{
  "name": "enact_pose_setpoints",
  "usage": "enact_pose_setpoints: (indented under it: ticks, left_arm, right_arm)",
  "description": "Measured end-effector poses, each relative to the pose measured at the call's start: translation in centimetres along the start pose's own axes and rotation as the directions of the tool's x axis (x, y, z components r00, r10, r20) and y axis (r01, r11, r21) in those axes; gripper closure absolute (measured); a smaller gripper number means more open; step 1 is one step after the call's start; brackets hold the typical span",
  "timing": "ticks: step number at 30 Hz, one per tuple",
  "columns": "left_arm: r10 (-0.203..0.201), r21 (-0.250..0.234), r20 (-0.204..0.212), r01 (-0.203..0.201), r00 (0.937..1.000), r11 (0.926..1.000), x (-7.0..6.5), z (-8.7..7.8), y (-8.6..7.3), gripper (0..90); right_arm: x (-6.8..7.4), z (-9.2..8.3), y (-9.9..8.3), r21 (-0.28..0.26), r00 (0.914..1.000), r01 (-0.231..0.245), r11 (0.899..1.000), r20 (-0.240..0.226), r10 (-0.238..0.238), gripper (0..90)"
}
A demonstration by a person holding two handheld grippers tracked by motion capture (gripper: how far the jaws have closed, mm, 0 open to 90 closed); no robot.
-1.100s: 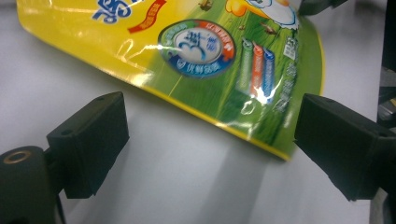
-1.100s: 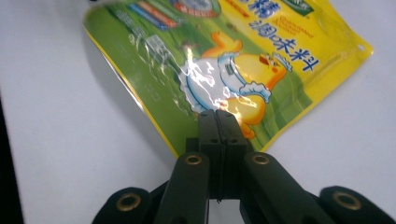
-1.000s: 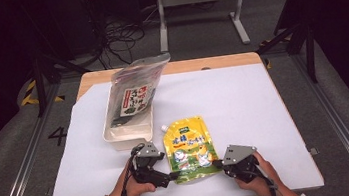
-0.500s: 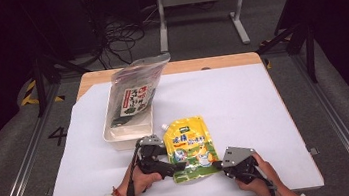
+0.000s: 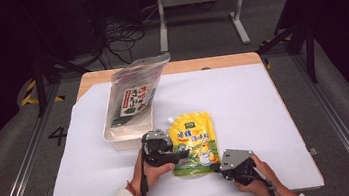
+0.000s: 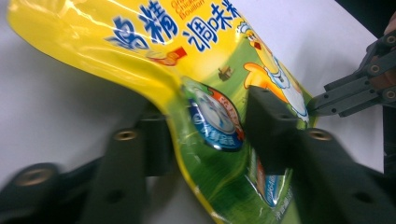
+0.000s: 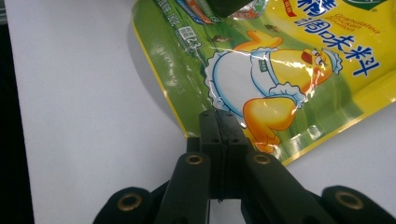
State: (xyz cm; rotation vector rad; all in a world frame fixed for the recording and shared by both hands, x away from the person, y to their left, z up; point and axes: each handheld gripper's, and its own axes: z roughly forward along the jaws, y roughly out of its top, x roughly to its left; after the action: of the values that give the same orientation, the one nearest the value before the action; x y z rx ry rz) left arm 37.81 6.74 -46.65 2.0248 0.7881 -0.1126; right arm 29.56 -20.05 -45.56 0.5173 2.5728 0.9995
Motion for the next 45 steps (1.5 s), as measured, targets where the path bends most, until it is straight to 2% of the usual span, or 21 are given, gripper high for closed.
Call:
enact_pose_setpoints:
  ticks: [1, 5, 8, 10, 14, 16, 17, 18, 20, 23, 28, 32, 36, 39, 42, 44, 45]
  left_arm:
    - [0.0, 0.0, 0.0, 0.0, 1.0, 1.0, 0.0, 0.0, 0.0, 66.3]
    - [0.058, -0.033, -0.006, -0.059, 0.9983, 0.9977, -0.7, -0.6, 0.1, 71.7]
    - [0.12, -0.068, -0.026, -0.121, 0.9924, 0.9903, -1.7, -1.3, 0.4, 74.6]
    - [0.156, -0.098, -0.026, -0.158, 0.9874, 0.9825, -2.3, -1.9, 0.7, 76.4]
    - [0.215, -0.132, -0.035, -0.218, 0.976, 0.967, -3.3, -3.1, 1.1, 78.7]
    - [0.25, -0.14, -0.03, -0.252, 0.9678, 0.9576, -3.6, -3.6, 1.2, 79.8]
    - [0.259, -0.151, -0.028, -0.26, 0.9654, 0.9536, -3.9, -4.0, 1.3, 80.5]
    - [0.259, -0.151, -0.028, -0.26, 0.9654, 0.9536, -3.9, -4.0, 1.3, 81.0]
    - [0.291, -0.163, -0.032, -0.292, 0.9562, 0.9423, -4.3, -4.5, 1.4, 81.3]
    - [0.31, -0.169, -0.035, -0.311, 0.9502, 0.9354, -4.5, -4.8, 1.4, 82.0]
    - [0.333, -0.182, -0.038, -0.335, 0.942, 0.9247, -4.6, -5.5, 1.4, 82.5]
    - [0.354, -0.19, -0.067, -0.36, 0.9329, 0.9133, -4.7, -6.3, 1.4, 83.2]
    - [0.371, -0.189, -0.081, -0.379, 0.9252, 0.9057, -4.9, -6.9, 1.2, 83.4]
    - [0.387, -0.198, -0.1, -0.4, 0.9165, 0.8949, -5.1, -7.3, 1.3, 83.6]
    - [0.391, -0.206, -0.109, -0.405, 0.914, 0.8906, -5.1, -7.5, 1.4, 84.1]
    - [0.389, -0.211, -0.113, -0.404, 0.9145, 0.8899, -5.1, -7.5, 1.4, 84.3]
    - [0.397, -0.208, -0.123, -0.415, 0.9094, 0.8857, -5.1, -7.6, 1.5, 84.3]
  right_arm:
    - [0.0, 0.0, 0.0, 0.0, 1.0, 0.0, 1.0, 0.0, 0.0, 90.0]
    - [0.0, 0.0, 0.0, -0.004, 1.0, 0.0, 1.0, 0.0, 0.0, 89.9]
    - [0.0, -0.3, 0.0, -0.009, 1.0, -0.009, 1.0, -0.001, 0.009, 88.6]
    - [0.0, -0.5, 0.0, -0.022, 0.9996, -0.022, 1.0, -0.02, 0.021, 85.1]
    - [0.2, -1.1, 0.3, -0.062, 0.9984, -0.018, 0.998, -0.055, 0.015, 80.5]
    - [0.5, -1.4, 0.5, -0.078, 0.9979, -0.001, 0.997, -0.064, -0.004, 78.3]
    - [0.6, -1.5, 0.5, -0.085, 0.9974, 0.008, 0.996, -0.07, -0.014, 77.8]
    - [0.6, -1.5, 0.5, -0.085, 0.9974, 0.008, 0.996, -0.07, -0.014, 77.8]
    - [0.7, -1.9, 0.7, -0.096, 0.9975, 0.021, 0.995, -0.065, -0.028, 74.0]
    - [0.7, -2.5, 0.8, -0.12, 0.9979, 0.022, 0.992, -0.057, -0.029, 70.6]
    - [-0.2, -3.4, 0.5, -0.158, 0.999, -0.032, 0.987, -0.036, 0.027, 62.5]
    - [-0.8, -4.3, 0.1, -0.178, 0.9985, -0.055, 0.982, -0.007, 0.055, 57.3]
    - [-1.5, -4.9, -0.5, -0.186, 0.9963, -0.074, 0.98, 0.03, 0.081, 52.9]
    - [-1.8, -5.1, -0.7, -0.19, 0.9938, -0.095, 0.977, 0.039, 0.104, 51.3]
    - [-1.9, -5.1, -0.9, -0.191, 0.9921, -0.106, 0.976, 0.046, 0.117, 49.3]
    - [-1.9, -5.1, -1.0, -0.187, 0.9913, -0.109, 0.976, 0.052, 0.121, 48.6]
    - [-1.9, -5.1, -1.0, -0.187, 0.9913, -0.109, 0.976, 0.052, 0.121, 48.6]
